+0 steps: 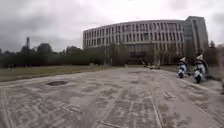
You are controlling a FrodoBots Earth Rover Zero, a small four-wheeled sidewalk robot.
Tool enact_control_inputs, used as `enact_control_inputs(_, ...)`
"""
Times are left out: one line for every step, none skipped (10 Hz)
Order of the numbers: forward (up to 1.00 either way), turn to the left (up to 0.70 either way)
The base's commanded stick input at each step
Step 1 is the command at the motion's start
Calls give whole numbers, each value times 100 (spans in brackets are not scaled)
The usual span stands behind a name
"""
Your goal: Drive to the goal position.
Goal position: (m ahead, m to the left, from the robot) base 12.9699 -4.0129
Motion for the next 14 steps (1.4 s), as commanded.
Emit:
enact_control_inputs(70,1)
enact_control_inputs(70,1)
enact_control_inputs(70,1)
enact_control_inputs(70,1)
enact_control_inputs(70,1)
enact_control_inputs(70,1)
enact_control_inputs(70,1)
enact_control_inputs(70,1)
enact_control_inputs(70,1)
enact_control_inputs(70,1)
enact_control_inputs(70,1)
enact_control_inputs(70,1)
enact_control_inputs(70,1)
enact_control_inputs(70,1)
